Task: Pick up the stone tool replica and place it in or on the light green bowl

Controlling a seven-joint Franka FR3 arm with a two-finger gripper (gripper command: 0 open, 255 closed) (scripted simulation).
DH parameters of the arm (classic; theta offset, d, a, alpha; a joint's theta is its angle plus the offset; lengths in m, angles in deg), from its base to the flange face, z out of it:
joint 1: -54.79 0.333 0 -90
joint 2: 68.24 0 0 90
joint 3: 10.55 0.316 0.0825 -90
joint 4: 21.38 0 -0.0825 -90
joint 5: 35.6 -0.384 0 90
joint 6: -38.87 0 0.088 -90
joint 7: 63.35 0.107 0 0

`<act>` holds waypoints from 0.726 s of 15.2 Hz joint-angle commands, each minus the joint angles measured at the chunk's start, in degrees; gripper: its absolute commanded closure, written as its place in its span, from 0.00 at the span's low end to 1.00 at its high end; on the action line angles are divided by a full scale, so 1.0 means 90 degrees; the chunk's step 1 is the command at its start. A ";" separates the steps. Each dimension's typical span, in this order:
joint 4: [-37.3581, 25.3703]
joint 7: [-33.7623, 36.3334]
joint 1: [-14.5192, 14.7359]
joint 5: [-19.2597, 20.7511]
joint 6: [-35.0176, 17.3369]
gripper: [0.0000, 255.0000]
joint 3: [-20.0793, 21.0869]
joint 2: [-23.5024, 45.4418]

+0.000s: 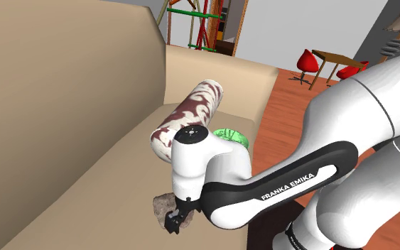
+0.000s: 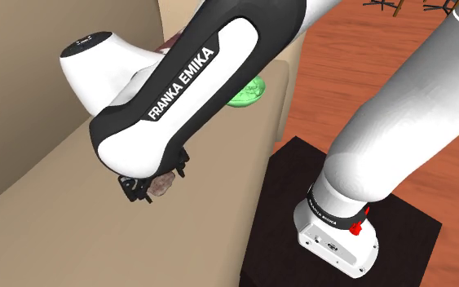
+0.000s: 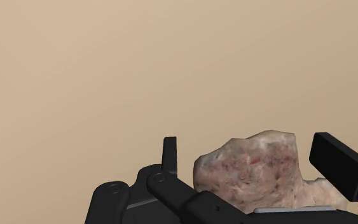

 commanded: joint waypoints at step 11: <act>0.0013 0.0008 -0.0001 0.0005 -0.0026 1.00 0.0007 0.0013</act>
